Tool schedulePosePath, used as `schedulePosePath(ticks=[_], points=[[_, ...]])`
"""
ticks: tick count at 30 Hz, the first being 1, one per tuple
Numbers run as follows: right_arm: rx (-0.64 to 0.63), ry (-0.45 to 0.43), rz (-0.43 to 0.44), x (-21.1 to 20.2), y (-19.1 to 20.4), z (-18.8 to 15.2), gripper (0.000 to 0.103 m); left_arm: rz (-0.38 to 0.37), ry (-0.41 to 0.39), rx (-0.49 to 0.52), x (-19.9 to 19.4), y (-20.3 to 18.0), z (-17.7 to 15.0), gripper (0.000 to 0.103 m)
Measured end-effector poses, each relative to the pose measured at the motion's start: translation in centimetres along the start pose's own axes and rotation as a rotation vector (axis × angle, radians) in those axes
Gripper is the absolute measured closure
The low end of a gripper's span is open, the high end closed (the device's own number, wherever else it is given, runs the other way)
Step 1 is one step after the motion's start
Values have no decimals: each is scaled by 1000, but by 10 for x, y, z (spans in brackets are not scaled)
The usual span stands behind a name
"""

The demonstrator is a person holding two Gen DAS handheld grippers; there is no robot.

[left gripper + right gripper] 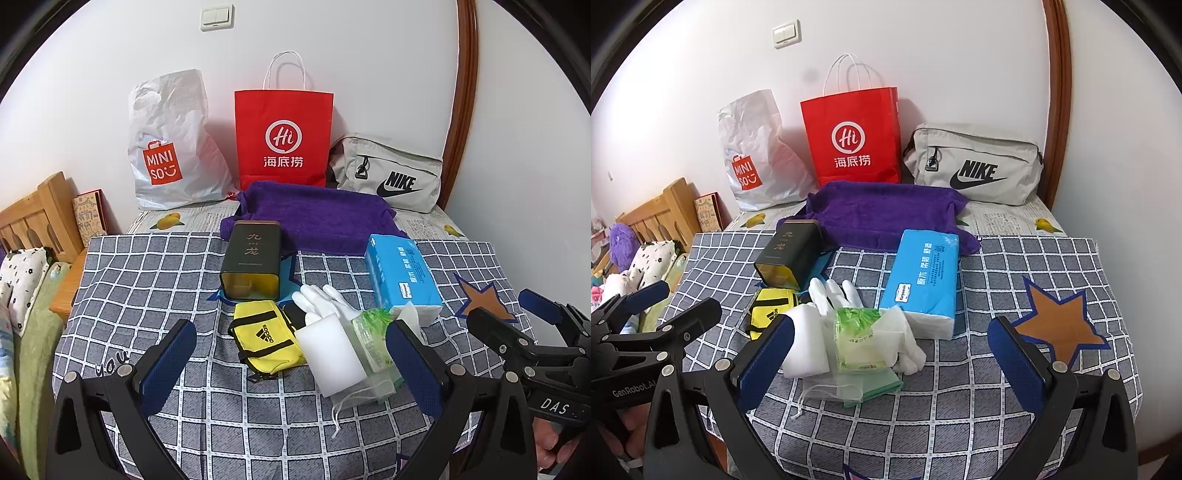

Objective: Organize soft objects

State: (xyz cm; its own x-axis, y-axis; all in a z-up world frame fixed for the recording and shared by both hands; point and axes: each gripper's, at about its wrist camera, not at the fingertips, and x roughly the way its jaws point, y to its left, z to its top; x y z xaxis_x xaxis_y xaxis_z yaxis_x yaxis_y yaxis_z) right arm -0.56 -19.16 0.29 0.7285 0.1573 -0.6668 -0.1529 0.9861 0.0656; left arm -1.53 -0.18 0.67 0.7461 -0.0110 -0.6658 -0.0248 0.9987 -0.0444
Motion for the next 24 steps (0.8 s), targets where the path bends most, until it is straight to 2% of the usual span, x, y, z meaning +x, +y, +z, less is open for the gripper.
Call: schedulePosePath(ticks=[24], points=[[0, 1, 4, -1, 3, -1, 0, -3, 1, 0, -2, 1, -3, 0]])
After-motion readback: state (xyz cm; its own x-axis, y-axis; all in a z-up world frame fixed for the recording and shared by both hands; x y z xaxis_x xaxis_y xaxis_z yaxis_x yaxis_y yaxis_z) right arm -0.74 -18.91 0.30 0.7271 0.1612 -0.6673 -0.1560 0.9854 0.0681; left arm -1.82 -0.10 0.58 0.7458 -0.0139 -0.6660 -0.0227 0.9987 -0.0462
